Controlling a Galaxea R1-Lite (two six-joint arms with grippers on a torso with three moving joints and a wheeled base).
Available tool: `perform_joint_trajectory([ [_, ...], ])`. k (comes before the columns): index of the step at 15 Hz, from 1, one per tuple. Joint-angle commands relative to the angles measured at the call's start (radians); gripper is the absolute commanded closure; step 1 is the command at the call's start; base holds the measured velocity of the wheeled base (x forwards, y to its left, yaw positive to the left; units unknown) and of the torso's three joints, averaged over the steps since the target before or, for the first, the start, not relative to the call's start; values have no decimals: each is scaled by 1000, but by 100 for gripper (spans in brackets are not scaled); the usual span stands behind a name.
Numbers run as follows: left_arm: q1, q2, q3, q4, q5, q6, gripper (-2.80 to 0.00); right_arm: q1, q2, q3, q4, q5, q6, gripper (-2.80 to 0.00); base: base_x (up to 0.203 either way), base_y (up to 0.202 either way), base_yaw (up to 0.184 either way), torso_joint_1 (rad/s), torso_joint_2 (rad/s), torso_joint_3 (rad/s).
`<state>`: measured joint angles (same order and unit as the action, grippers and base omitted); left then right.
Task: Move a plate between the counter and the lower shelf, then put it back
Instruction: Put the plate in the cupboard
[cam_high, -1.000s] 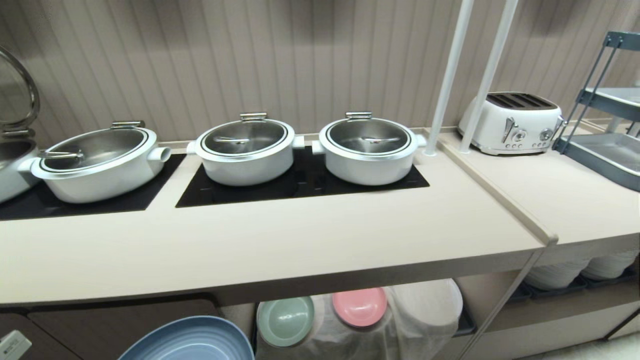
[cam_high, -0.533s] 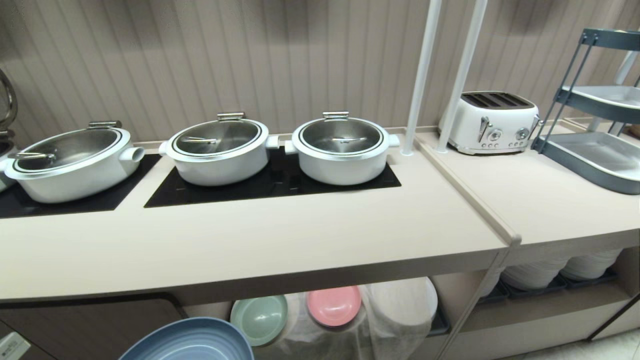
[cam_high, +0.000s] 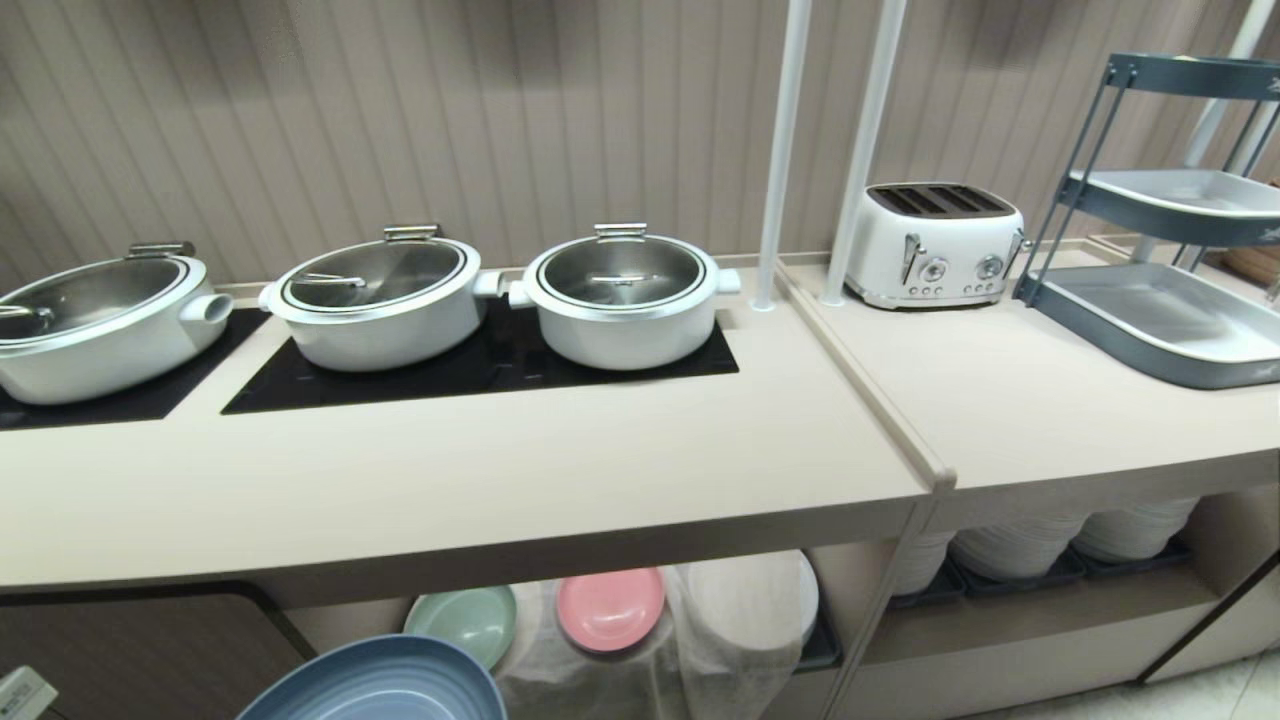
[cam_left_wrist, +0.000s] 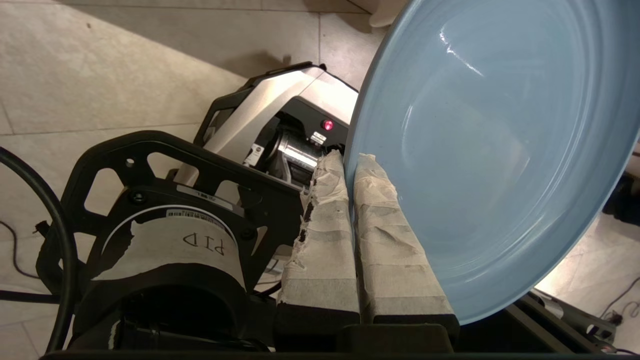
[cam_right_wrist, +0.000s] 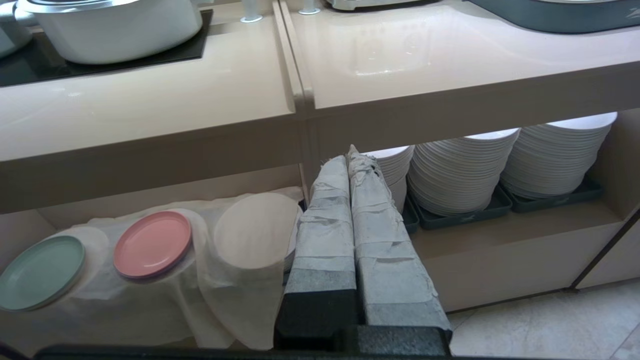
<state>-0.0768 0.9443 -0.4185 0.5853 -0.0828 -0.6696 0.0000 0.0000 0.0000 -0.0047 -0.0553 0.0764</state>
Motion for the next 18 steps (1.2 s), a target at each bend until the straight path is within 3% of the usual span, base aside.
perform_joint_trajectory([
  [1,0,-1,3,4,0,-4,0,-1,0,0,0,0,0,0,0,-195,1,7,2,6],
  [18,0,-16,14,5,-12,-2,0,0,0,0,-1,0,0,0,0,-194,0,2,2,3],
])
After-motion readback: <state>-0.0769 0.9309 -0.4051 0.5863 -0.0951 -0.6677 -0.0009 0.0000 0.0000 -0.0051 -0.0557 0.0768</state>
